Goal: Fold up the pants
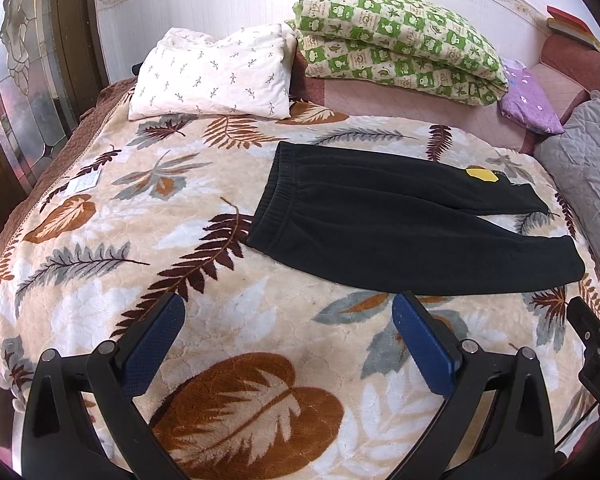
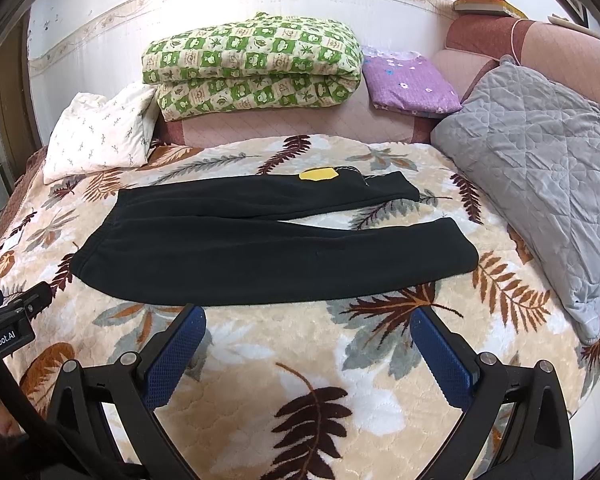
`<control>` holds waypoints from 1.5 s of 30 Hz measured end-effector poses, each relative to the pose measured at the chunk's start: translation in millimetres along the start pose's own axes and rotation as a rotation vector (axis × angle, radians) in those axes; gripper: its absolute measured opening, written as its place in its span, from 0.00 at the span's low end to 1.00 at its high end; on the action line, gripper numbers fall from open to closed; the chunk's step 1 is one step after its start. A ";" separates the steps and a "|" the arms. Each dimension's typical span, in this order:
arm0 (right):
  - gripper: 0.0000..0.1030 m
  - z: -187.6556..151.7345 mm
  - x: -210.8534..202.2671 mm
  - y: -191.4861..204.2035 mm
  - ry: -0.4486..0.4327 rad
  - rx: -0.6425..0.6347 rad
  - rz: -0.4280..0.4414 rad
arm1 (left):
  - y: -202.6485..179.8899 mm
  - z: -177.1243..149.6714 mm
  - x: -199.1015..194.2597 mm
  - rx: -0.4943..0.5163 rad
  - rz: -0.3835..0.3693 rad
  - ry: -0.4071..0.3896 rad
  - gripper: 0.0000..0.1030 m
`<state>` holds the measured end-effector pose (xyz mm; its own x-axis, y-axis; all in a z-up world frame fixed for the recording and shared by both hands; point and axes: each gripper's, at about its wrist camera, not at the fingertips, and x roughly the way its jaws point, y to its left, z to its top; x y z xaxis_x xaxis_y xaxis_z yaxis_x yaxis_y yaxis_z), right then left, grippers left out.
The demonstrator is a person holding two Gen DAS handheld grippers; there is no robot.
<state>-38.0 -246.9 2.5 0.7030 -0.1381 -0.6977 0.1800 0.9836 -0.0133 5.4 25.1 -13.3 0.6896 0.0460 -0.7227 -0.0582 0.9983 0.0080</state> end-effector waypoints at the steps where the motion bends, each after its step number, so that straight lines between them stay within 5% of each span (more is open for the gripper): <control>1: 0.99 0.1 0.1 0.1 0.000 -0.001 0.000 | 0.6 0.2 -0.1 0.003 -0.001 -0.002 1.00; 45: 0.99 -1.7 6.9 -0.8 0.019 0.004 0.012 | -8.7 -6.4 6.5 0.026 0.001 0.010 1.00</control>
<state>-34.5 -248.5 -3.5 0.6918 -0.1238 -0.7114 0.1744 0.9847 -0.0018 5.7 16.4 -22.5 0.6823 0.0466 -0.7296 -0.0403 0.9988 0.0261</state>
